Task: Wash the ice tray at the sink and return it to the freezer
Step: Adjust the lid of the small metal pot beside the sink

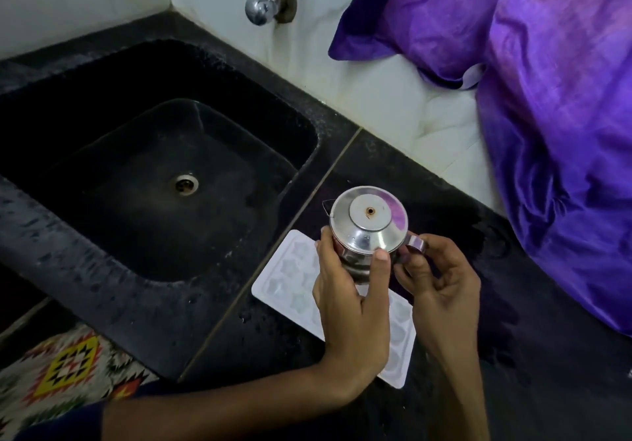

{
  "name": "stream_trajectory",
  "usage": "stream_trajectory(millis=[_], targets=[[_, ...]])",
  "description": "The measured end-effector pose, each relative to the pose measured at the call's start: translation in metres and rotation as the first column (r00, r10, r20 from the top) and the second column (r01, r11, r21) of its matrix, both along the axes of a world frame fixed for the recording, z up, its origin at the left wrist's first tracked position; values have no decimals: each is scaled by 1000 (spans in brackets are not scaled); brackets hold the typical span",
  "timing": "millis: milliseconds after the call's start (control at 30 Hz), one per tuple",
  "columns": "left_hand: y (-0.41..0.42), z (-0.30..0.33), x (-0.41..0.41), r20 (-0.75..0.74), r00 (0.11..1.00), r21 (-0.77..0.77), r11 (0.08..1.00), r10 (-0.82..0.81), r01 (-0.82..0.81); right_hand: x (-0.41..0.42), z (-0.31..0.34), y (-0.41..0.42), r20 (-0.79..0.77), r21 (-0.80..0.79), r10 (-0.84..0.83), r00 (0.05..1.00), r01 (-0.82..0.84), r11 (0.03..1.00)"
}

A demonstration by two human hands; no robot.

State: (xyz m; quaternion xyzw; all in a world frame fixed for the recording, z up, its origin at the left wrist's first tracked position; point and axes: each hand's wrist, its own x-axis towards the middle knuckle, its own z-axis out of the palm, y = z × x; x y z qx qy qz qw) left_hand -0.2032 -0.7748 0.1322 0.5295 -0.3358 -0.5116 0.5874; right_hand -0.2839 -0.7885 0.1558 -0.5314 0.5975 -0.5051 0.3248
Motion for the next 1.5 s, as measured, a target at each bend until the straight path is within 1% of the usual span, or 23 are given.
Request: stream_trajectory(millis=[267, 433, 667, 833, 1033, 1500], targets=[[-33, 1, 0, 61, 995, -17, 997, -80, 82, -13, -8, -32, 154, -3, -67, 986, 68, 998], [-70, 3, -3, 28, 991, -26, 991, -132, 132, -23, -17, -61, 244, 3, -111, 963, 114, 994], [-138, -7, -13, -8, 987, 37, 986, -161, 161, -40, -47, -117, 312, 13, -156, 937, 160, 987], [-182, -24, -24, -19, 987, 89, 983, -157, 158, -50, -71, -158, 320, 39, -195, 927, 193, 980], [-216, -47, -32, -3, 990, 125, 982, -144, 143, -61, -95, -189, 306, 85, -204, 930, 187, 979], [-233, -60, -34, 10, 987, 125, 980, -157, 155, -66, -111, -206, 318, 87, -207, 925, 189, 978]])
